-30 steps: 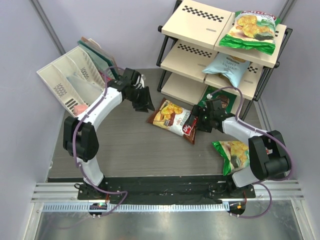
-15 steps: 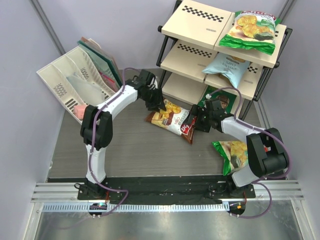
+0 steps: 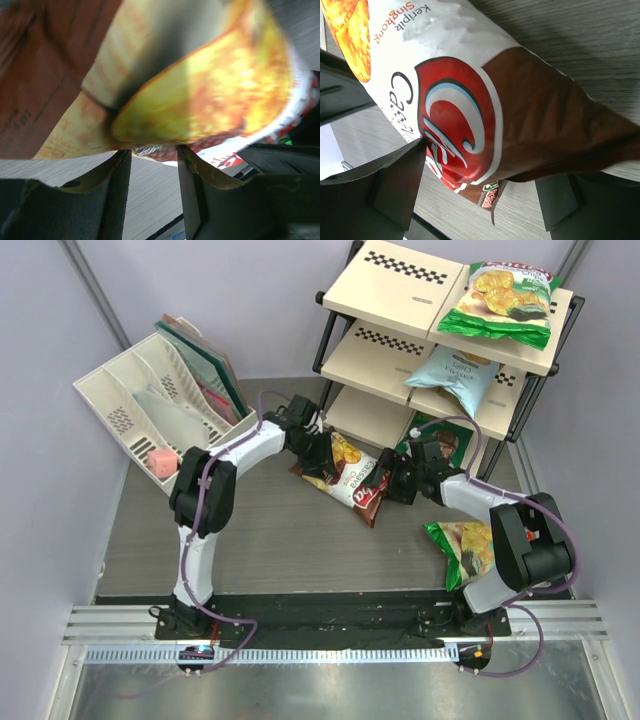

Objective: Place and organize the chips bags onto the shelf

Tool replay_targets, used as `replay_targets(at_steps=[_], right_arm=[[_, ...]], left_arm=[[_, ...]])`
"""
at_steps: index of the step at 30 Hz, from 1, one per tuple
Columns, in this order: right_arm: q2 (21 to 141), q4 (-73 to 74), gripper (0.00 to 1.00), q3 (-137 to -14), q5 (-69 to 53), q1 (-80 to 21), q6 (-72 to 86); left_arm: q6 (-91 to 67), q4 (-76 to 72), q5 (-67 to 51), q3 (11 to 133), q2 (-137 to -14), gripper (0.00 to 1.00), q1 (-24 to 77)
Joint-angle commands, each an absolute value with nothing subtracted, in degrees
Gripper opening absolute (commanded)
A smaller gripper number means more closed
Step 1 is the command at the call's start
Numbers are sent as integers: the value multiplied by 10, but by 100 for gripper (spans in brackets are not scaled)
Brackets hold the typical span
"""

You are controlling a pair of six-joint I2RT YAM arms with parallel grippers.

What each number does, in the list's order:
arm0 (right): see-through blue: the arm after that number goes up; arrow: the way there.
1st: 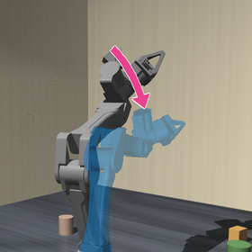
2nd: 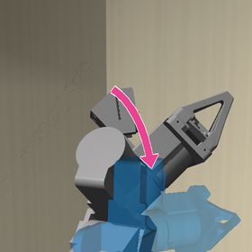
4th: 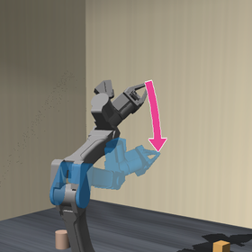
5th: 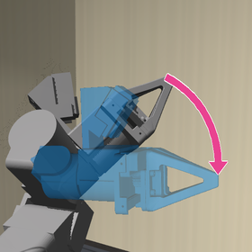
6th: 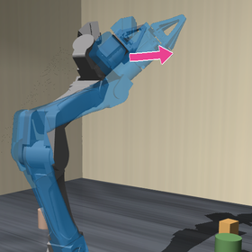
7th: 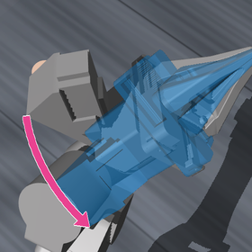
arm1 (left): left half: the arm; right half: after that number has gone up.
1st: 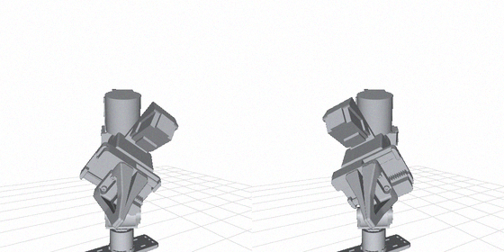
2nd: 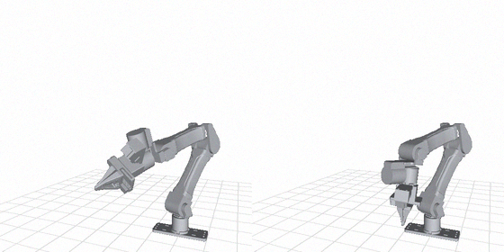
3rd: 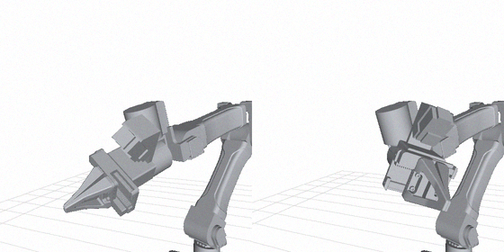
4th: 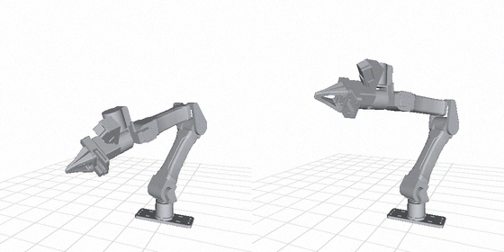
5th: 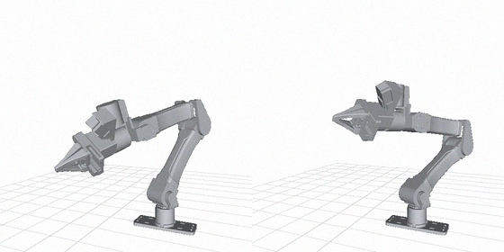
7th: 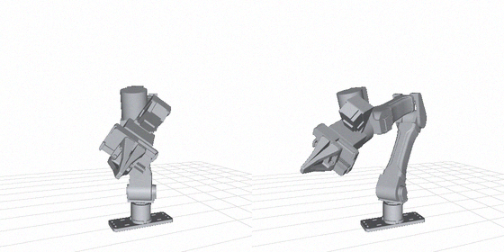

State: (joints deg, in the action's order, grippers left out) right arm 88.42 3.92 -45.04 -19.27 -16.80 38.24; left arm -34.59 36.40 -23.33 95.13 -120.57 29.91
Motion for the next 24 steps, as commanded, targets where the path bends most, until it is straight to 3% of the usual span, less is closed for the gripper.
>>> replay_targets(at_steps=[1,7,8,18,21,22,24], right_arm=[[889,29,87,-441,-179,-178,382],[906,11,80,-439,-176,-191,389],[908,10,72,-439,-176,-192,391],[915,-18,36,-439,-170,-209,402],[919,-21,16,-439,-179,-210,404],[920,-22,5,-439,-182,-211,403],[921,-22,1,-439,-189,-213,405]], left_arm=[[-345,342,-223,931,-1237,42,306],[-345,344,-231,930,-1241,42,308],[-345,344,-231,930,-1239,41,308],[-350,353,-229,888,-1174,42,306],[-360,349,-233,861,-1146,41,301],[-364,347,-233,853,-1129,41,299],[-381,338,-235,829,-1111,41,287]])
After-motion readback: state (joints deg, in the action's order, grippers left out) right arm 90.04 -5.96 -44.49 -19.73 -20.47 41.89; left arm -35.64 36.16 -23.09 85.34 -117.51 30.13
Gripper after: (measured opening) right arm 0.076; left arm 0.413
